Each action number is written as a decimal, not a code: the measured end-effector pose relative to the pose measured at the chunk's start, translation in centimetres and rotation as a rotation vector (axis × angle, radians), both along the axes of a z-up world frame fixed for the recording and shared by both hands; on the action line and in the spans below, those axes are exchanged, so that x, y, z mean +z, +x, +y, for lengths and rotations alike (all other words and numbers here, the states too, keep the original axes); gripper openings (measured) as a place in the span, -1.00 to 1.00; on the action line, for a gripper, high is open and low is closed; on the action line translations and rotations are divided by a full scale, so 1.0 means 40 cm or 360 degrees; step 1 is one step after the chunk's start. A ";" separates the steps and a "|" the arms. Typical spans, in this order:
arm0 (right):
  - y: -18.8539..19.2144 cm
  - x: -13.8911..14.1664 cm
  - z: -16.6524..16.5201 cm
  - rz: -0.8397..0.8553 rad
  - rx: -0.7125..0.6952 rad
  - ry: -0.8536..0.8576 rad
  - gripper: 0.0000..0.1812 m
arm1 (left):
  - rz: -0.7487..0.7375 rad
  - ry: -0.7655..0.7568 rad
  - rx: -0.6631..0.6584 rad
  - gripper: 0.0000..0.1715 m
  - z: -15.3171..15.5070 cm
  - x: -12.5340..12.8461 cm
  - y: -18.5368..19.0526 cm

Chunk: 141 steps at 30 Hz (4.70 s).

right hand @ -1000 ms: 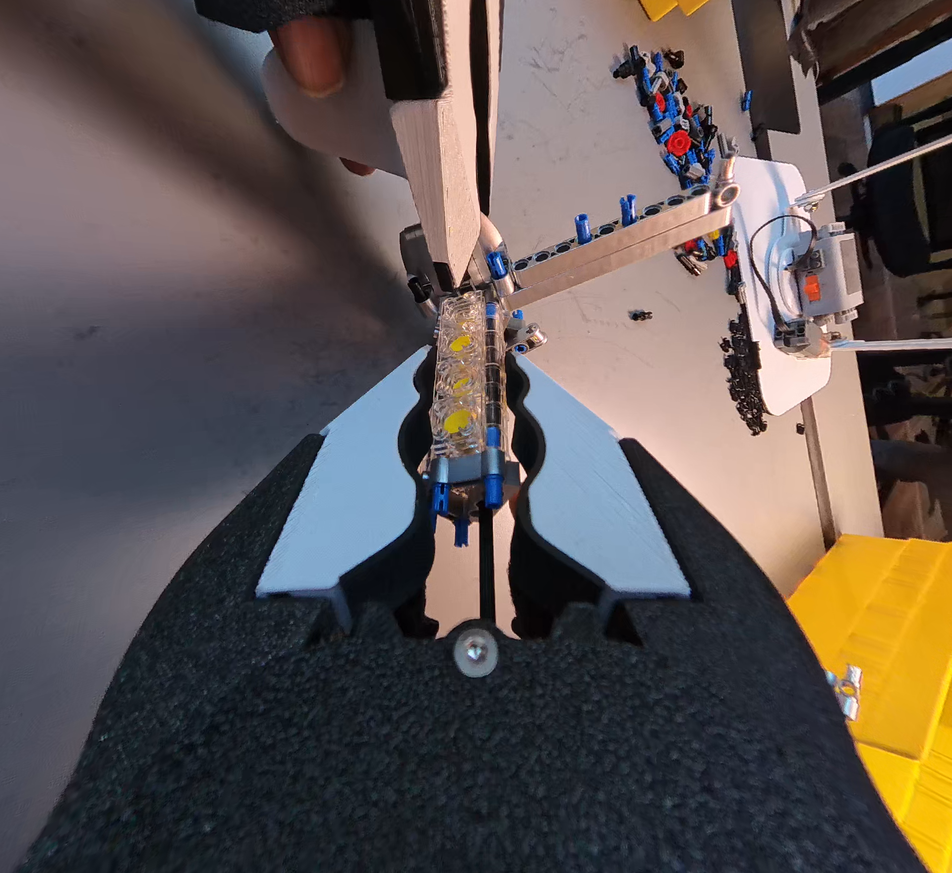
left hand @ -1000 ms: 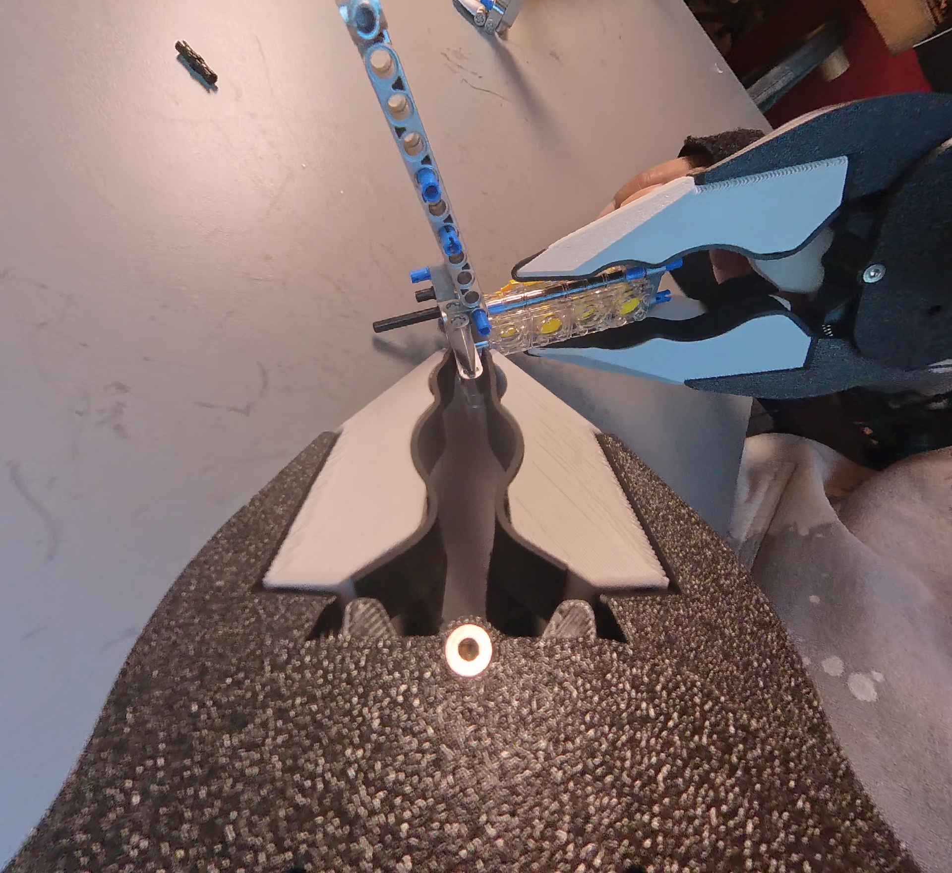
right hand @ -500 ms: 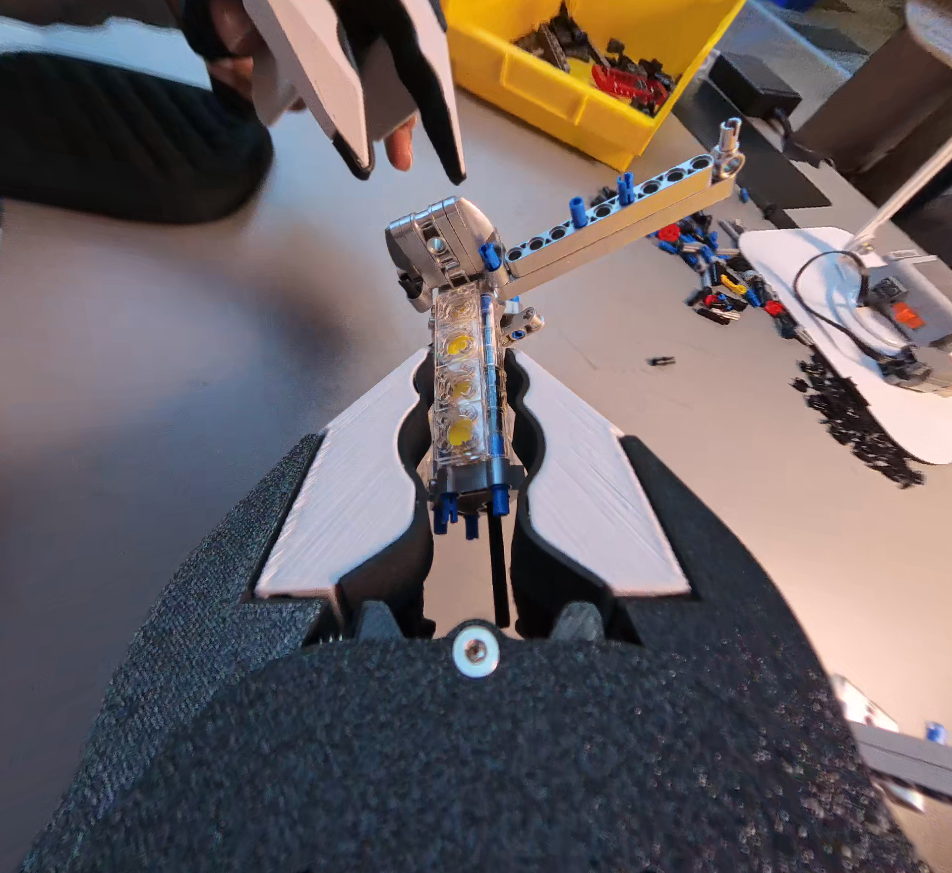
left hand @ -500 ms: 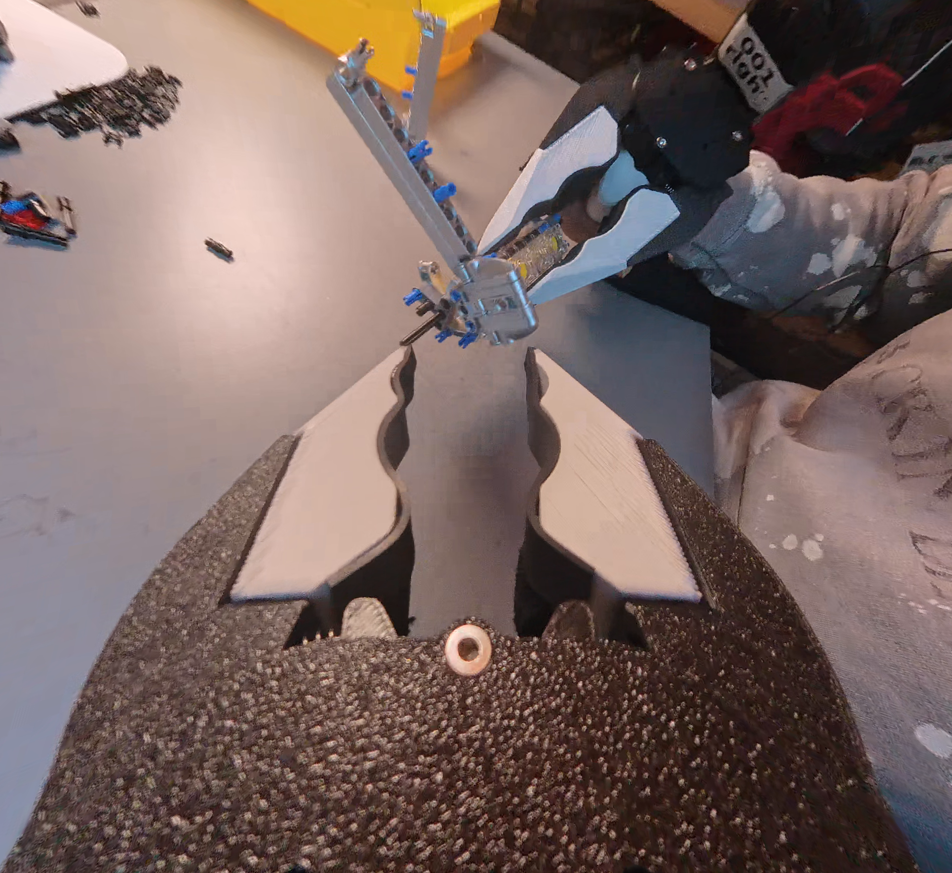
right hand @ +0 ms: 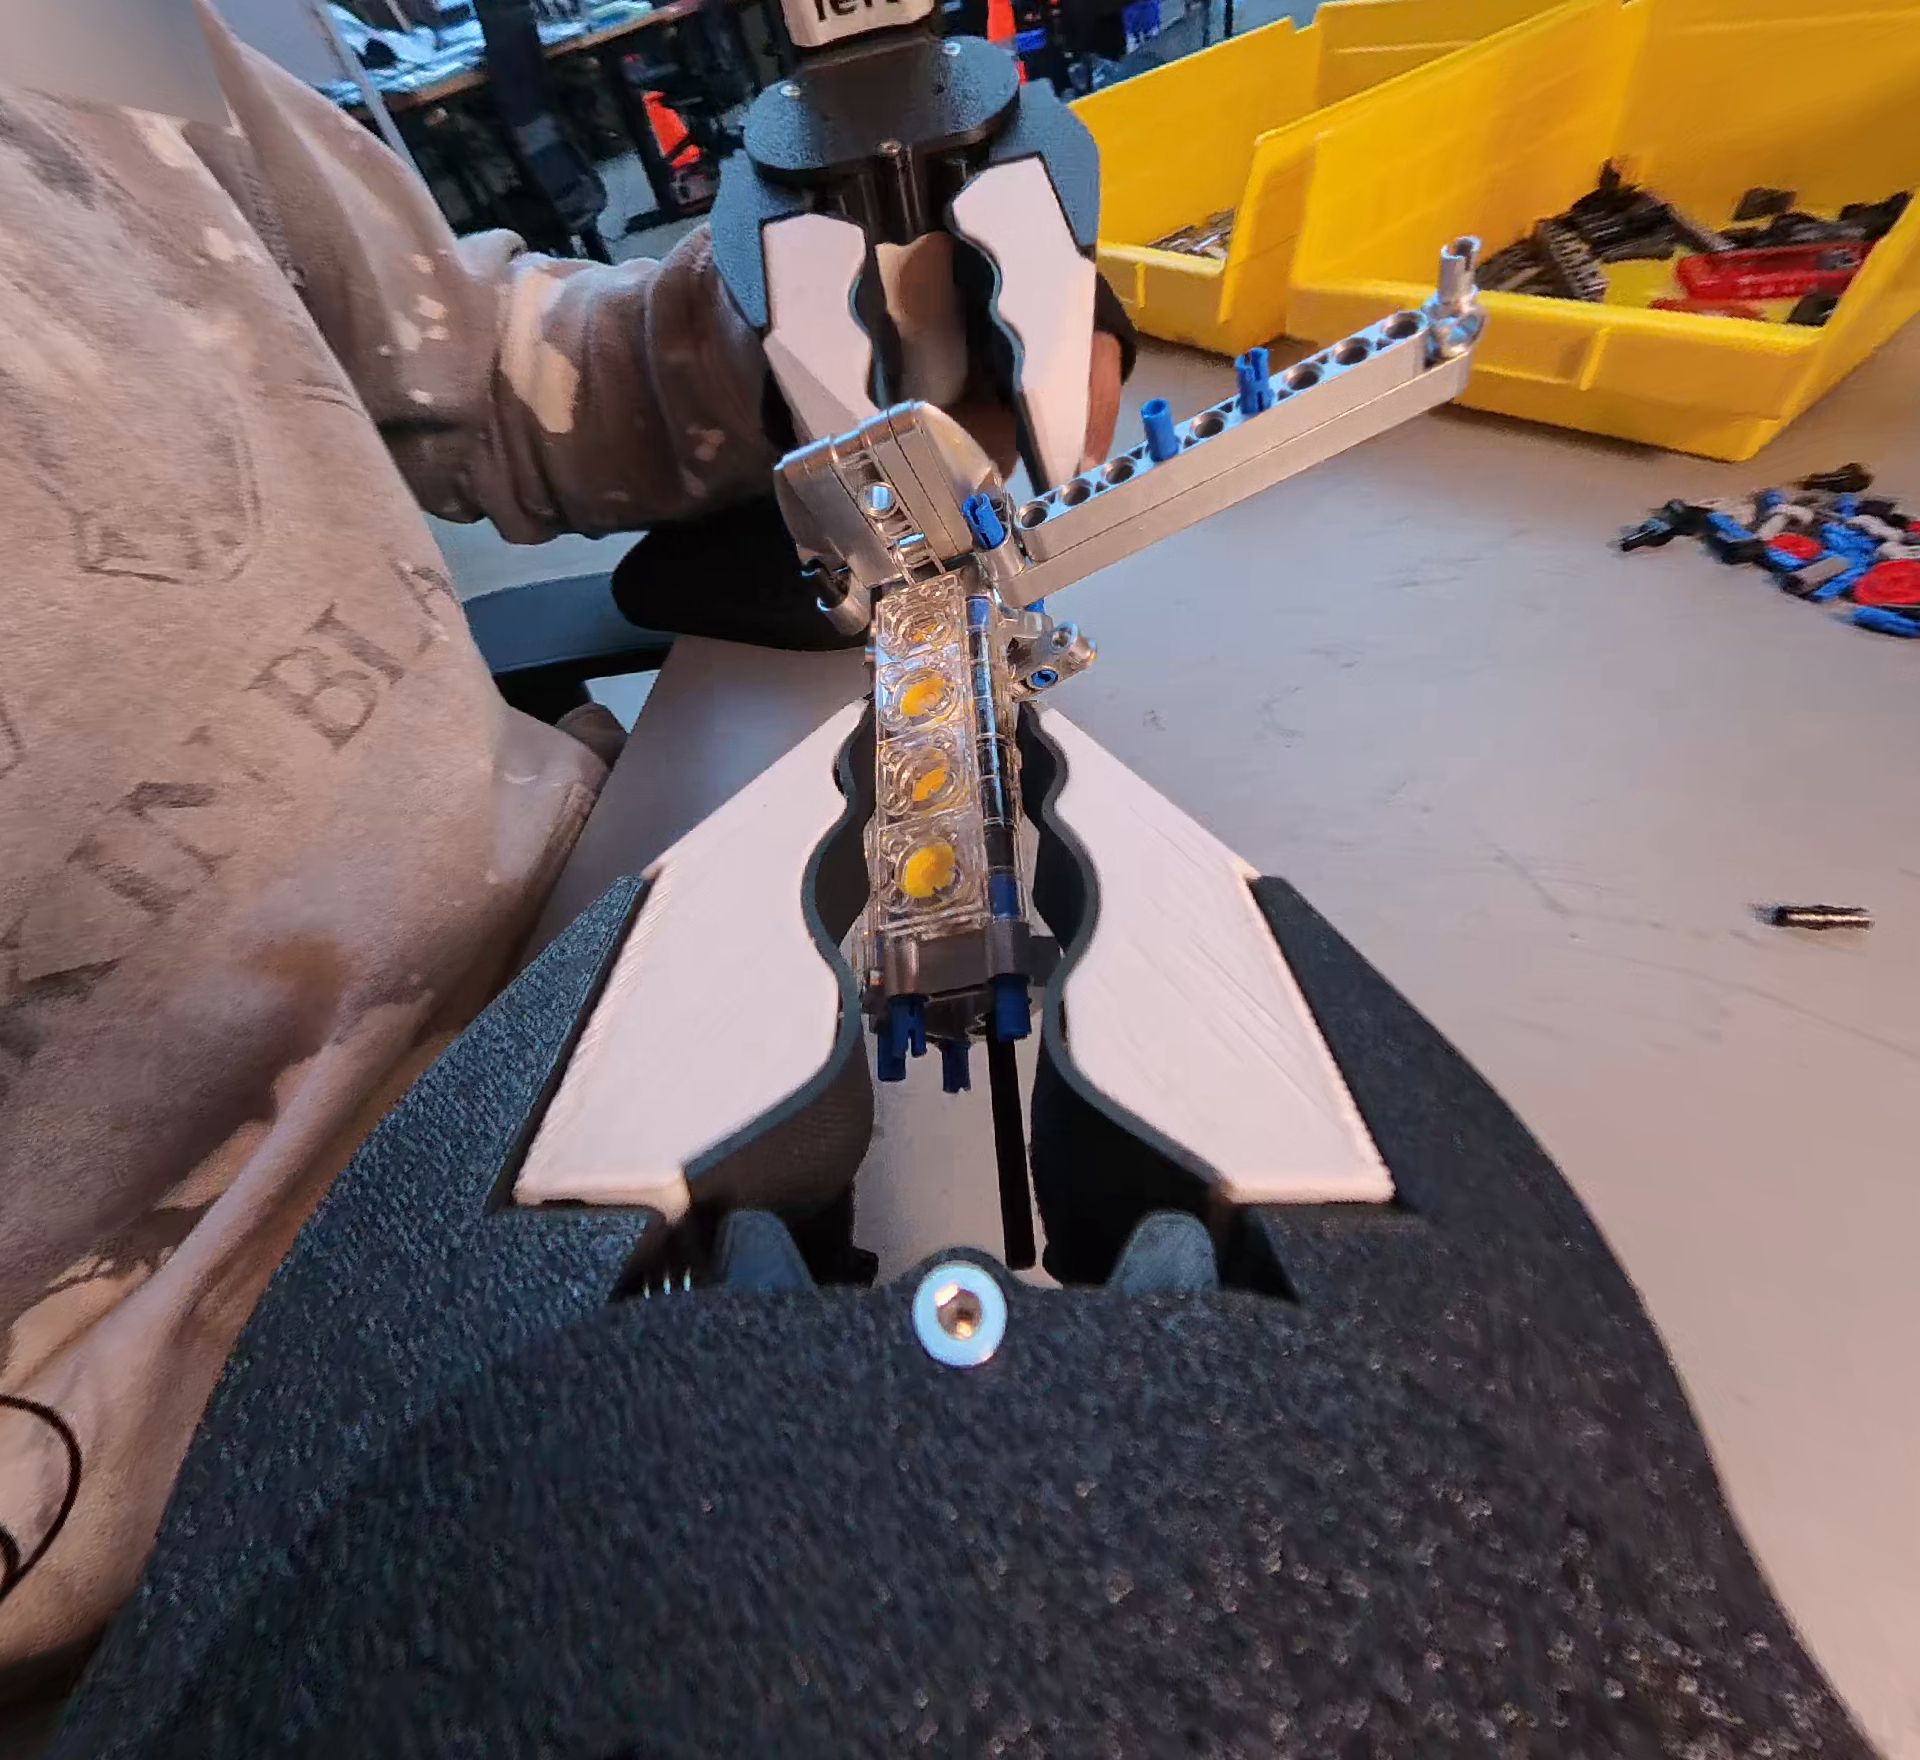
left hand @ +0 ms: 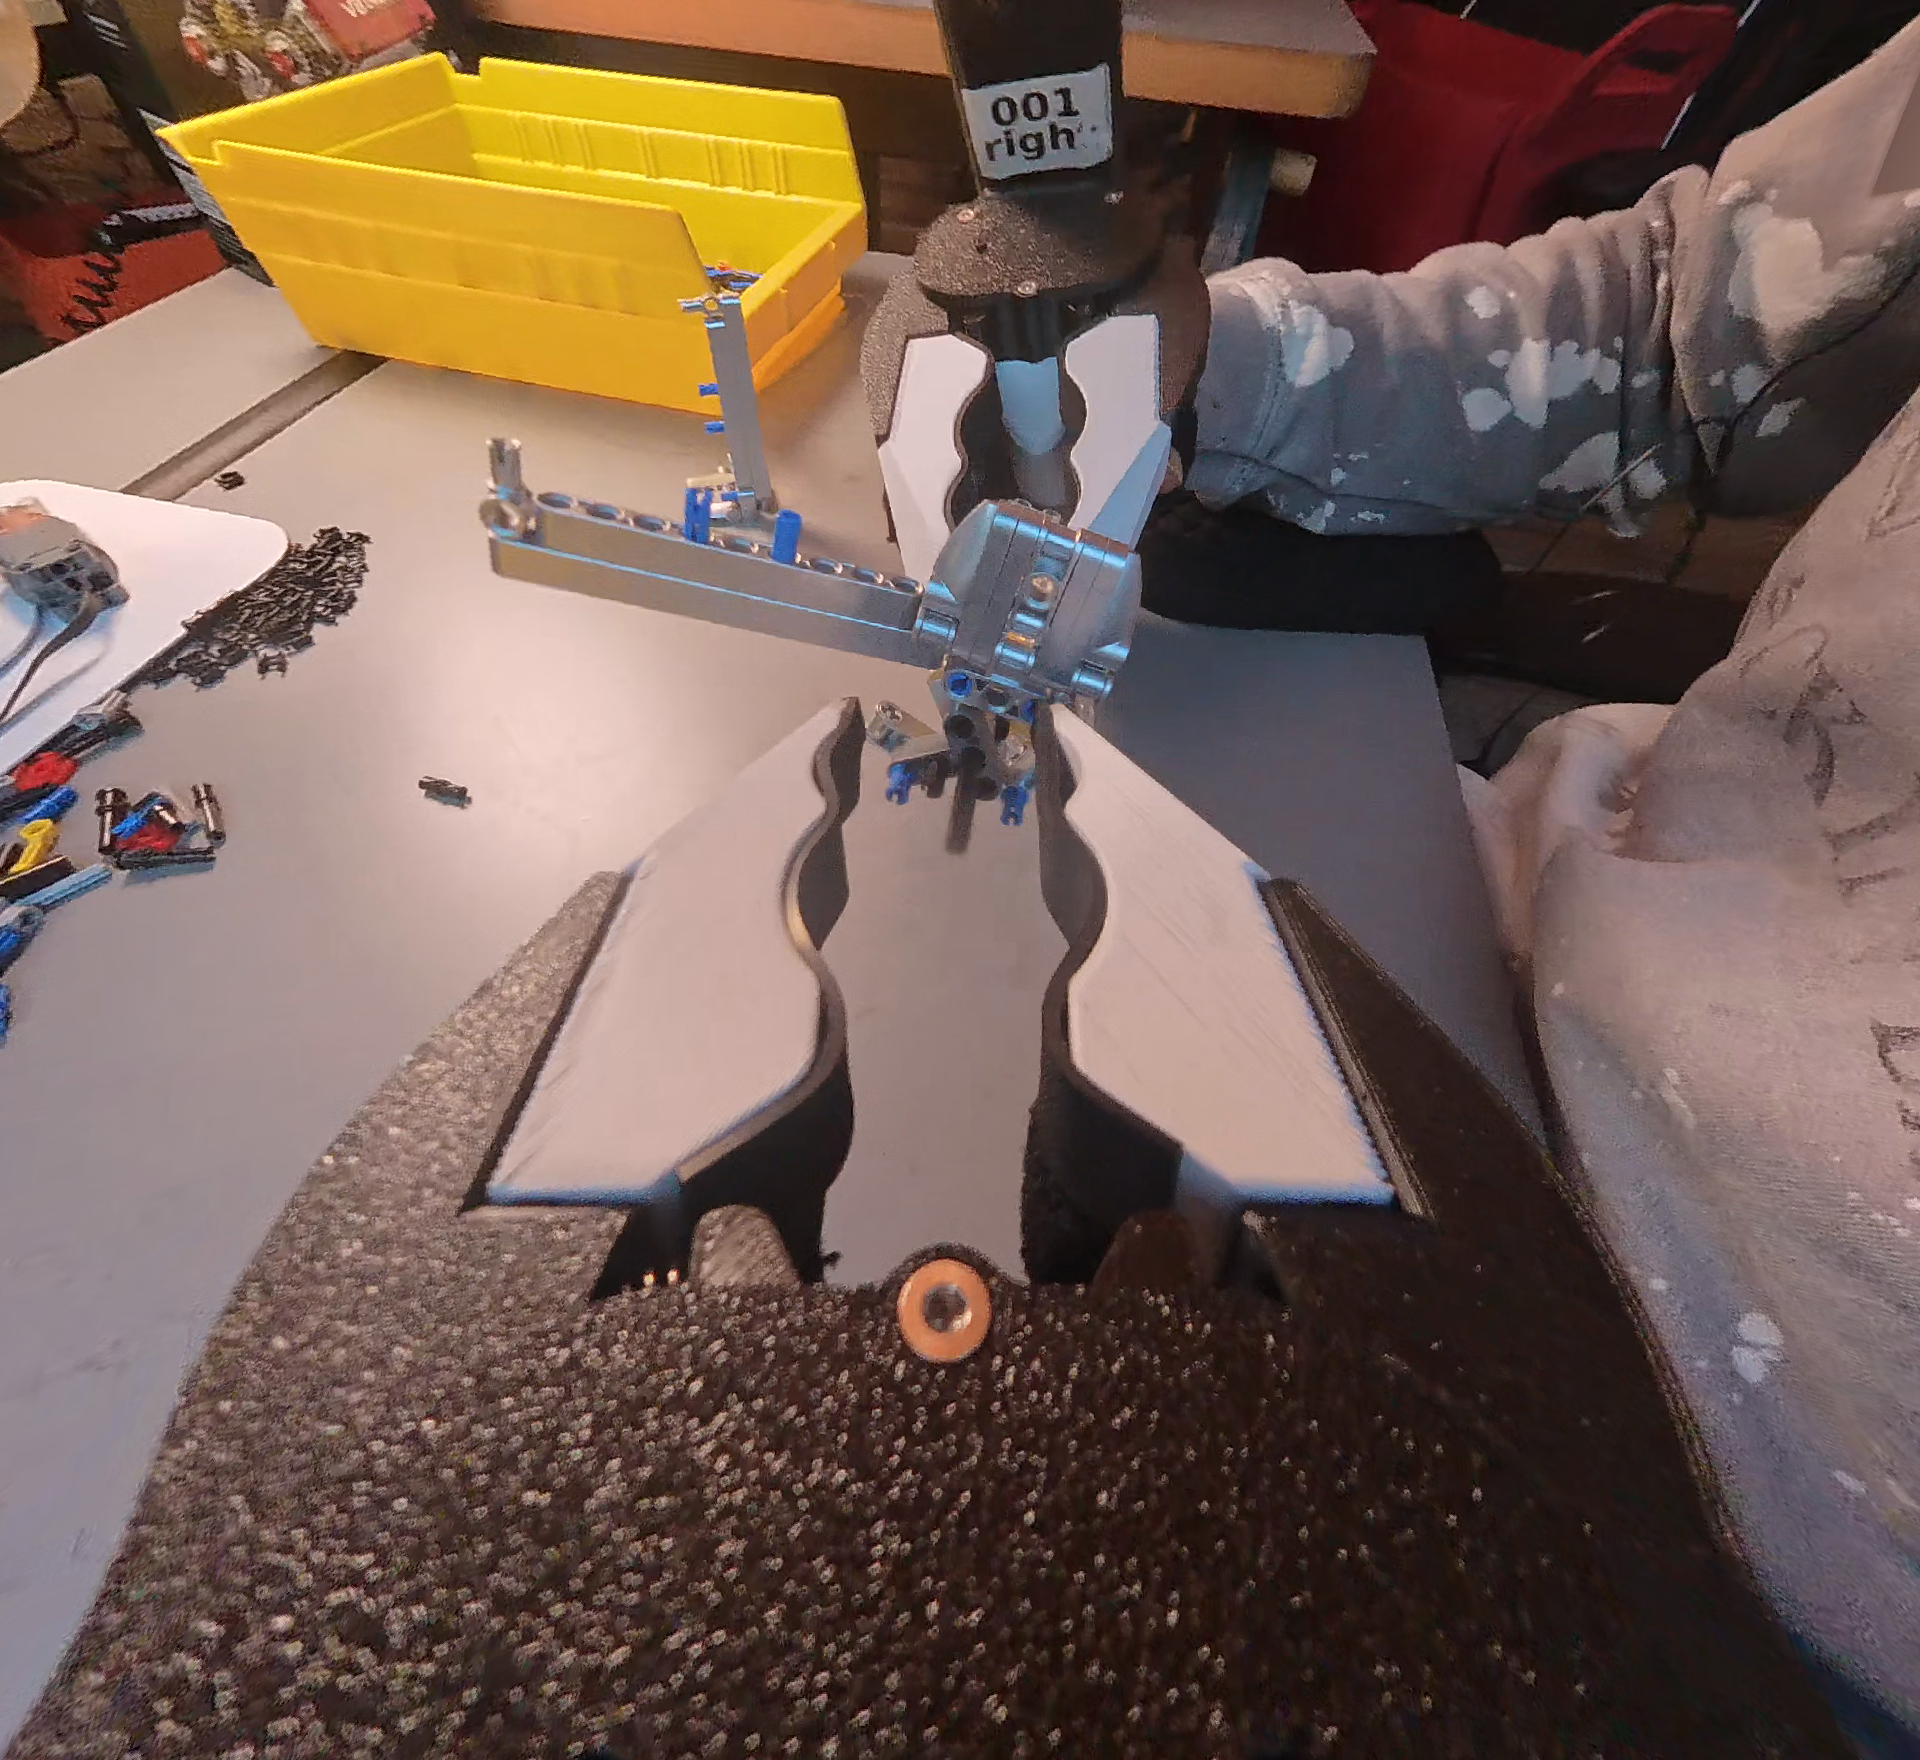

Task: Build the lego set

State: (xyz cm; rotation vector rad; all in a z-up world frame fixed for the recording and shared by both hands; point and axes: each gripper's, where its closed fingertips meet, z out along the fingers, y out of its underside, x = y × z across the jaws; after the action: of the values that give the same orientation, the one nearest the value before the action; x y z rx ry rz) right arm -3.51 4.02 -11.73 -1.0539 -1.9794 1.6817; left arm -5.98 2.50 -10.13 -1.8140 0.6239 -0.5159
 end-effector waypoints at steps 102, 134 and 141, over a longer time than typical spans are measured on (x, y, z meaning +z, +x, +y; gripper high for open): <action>-0.128 -0.157 0.175 0.0217 -0.0486 0.1617 -0.50 | -0.0280 -0.0420 0.0361 -0.91 0.073 -0.145 -0.157; -0.065 0.148 0.102 0.0559 -0.0451 -0.0163 -0.73 | -0.0128 0.0127 0.0158 -0.71 0.074 -0.016 -0.076; -0.098 0.100 0.139 0.0391 -0.0612 -0.0066 -0.73 | 0.0413 0.0241 0.0464 -0.83 0.086 -0.050 -0.159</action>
State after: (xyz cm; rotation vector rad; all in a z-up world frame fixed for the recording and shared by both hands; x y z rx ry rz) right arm -7.43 9.60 -7.74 -1.0987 -1.4854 1.5595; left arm -12.32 5.92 -12.12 -1.8008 0.5435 -0.0364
